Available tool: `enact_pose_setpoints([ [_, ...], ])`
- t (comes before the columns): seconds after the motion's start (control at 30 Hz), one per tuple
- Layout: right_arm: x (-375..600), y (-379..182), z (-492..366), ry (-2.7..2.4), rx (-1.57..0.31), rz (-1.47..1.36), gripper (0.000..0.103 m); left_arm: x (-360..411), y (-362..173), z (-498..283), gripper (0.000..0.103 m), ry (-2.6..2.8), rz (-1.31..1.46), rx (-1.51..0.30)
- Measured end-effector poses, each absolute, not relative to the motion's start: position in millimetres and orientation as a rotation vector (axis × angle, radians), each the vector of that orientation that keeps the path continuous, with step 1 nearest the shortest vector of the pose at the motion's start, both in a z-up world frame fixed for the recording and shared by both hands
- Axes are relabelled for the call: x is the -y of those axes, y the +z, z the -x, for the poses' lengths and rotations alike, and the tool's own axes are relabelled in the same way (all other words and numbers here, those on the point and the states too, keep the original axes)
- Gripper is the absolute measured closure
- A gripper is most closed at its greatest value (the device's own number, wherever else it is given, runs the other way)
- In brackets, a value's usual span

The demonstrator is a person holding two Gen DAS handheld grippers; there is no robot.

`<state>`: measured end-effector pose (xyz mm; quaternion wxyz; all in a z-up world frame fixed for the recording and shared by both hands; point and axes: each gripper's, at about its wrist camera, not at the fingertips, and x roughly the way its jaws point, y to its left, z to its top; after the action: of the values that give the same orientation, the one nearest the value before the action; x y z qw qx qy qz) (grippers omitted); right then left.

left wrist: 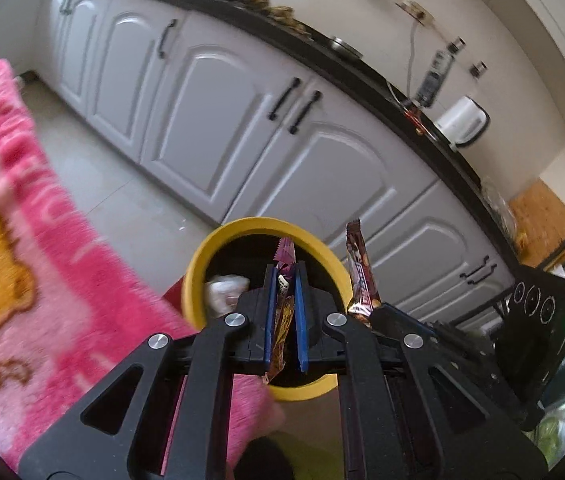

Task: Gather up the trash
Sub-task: 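Carry both bars over the yellow bin and open both tools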

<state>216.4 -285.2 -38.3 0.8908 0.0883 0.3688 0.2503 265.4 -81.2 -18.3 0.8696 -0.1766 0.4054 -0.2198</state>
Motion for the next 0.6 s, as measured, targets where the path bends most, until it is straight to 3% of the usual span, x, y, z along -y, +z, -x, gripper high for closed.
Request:
enact_pose_setpoints([
  [0.6,341,-67,-229,0.367,-0.799,-0.243,0.098,151,-45,-291,0.099,-0.541,0.296,-0.895],
])
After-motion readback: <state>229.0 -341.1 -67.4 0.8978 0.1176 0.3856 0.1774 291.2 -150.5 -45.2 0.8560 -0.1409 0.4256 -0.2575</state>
